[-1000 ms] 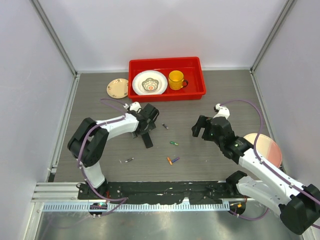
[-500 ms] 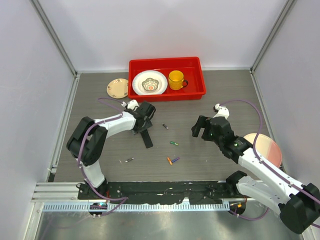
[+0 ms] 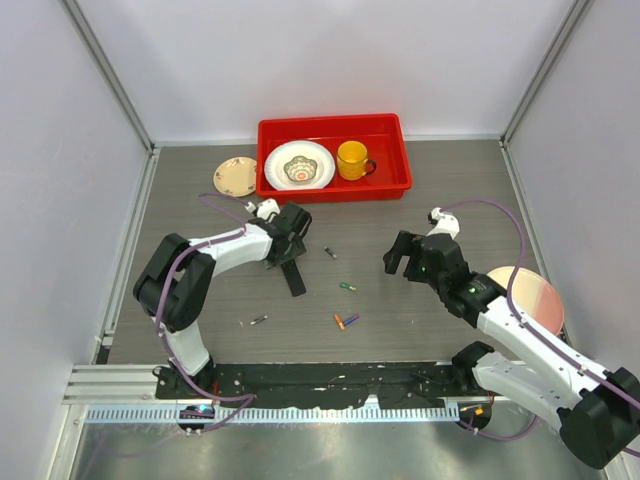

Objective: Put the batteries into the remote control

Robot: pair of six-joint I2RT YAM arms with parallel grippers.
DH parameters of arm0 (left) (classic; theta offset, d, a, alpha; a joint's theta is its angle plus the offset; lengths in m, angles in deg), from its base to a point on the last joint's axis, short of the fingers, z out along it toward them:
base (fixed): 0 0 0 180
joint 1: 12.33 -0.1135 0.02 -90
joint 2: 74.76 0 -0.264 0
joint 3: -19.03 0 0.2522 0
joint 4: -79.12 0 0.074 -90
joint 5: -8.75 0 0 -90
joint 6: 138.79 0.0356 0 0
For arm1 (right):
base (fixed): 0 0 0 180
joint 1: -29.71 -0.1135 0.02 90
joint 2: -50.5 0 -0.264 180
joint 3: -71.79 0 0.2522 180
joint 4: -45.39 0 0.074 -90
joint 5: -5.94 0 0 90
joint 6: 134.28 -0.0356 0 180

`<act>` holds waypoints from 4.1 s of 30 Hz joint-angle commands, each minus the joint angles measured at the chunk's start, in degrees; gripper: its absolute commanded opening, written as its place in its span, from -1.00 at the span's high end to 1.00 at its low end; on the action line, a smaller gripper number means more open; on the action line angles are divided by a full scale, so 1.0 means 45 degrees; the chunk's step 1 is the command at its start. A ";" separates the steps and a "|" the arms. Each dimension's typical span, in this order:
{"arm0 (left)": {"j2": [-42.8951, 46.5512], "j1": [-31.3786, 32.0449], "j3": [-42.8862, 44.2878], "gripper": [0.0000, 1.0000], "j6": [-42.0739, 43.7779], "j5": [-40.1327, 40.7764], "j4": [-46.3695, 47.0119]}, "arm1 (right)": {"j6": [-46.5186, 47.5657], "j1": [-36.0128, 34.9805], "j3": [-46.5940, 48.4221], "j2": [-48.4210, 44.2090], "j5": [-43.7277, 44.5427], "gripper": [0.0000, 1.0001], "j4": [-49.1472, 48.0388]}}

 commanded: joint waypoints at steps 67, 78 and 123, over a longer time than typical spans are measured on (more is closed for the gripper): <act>0.5426 0.0171 -0.7640 1.00 -0.2800 -0.9325 2.3594 | -0.3862 -0.0054 -0.1738 -0.0110 -1.1465 -0.91 -1.1011; 0.4878 0.0191 -0.7054 1.00 -0.3368 -0.9834 2.3986 | -0.2785 -0.0269 -0.1189 0.0398 -1.1407 -0.80 -1.0245; 0.8588 0.0853 -0.4480 -0.99 0.2468 -0.5956 0.9284 | 0.4168 -0.2787 0.4025 0.1237 -0.3814 0.98 0.2000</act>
